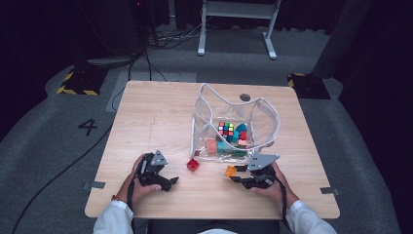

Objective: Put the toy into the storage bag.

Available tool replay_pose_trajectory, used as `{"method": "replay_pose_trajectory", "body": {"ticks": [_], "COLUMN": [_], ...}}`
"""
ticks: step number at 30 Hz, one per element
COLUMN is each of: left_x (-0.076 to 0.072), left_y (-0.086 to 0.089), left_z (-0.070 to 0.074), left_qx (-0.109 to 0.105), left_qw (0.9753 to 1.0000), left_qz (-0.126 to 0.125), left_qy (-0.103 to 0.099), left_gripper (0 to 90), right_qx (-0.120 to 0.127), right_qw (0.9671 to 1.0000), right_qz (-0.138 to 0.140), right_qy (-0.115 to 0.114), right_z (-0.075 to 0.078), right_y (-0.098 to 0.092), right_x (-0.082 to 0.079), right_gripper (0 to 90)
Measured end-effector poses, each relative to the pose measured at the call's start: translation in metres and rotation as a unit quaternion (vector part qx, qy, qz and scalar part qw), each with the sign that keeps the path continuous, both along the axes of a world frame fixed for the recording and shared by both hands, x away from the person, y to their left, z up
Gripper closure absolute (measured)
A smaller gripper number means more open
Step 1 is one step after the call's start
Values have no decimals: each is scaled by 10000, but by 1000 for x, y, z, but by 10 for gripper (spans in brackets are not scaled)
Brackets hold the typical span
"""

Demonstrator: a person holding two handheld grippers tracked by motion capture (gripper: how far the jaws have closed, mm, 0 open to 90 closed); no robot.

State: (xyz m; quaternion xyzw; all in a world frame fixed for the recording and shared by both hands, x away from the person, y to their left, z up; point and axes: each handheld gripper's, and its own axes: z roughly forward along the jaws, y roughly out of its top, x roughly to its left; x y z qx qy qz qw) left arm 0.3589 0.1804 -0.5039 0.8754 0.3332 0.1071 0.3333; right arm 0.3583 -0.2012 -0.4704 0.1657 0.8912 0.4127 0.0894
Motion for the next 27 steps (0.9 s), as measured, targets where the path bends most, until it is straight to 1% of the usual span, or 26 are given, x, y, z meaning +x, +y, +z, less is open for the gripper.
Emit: {"method": "replay_pose_trajectory", "body": {"ticks": [1,3,6,9,11,14,15,16,17,19,20,25,26,27], "left_x": [0,0,0,0,0,0,0,0,0,0,0,0,0,0], "left_y": [0,0,0,0,0,0,0,0,0,0,0,0,0,0], "left_z": [0,0,0,0,0,0,0,0,0,0,0,0,0,0], "left_qx": [-1,1,-22,1,1,0,-1,0,0,0,1,1,-1,0], "left_qw": [10000,10000,10000,10000,10000,10000,10000,10000,10000,10000,10000,10000,10000,10000], "left_qz": [1,-2,15,-3,-2,-2,0,-1,0,-1,-2,-2,0,-1], "left_qy": [2,1,22,1,0,-1,0,0,1,-1,0,1,1,0], "left_gripper": [21,20,21,21,21,20,20,20,21,21,21,21,21,20], "right_qx": [32,-17,17,25,-28,21,22,27,-2,57,51,106,113,127], "right_qw": [10000,9999,9997,9992,9989,9981,9976,9973,9969,9962,9954,9930,9921,9919], "right_qz": [-1,-101,-247,-387,-474,-624,-691,-730,-782,-872,-956,-1178,-1249,-1265], "right_qy": [-4,-13,-3,9,-18,-8,28,-10,11,4,41,-49,-22,-70], "right_z": [-1,-1,0,-1,-1,-1,-1,-1,0,0,0,4,5,6], "right_y": [-4,-13,-28,-40,-50,-63,-67,-71,-76,-84,-87,-105,-108,-111], "right_x": [0,0,0,0,0,0,-1,0,0,1,0,3,3,4], "right_gripper": [592,593,592,593,593,592,593,592,592,592,593,593,593,593]}}
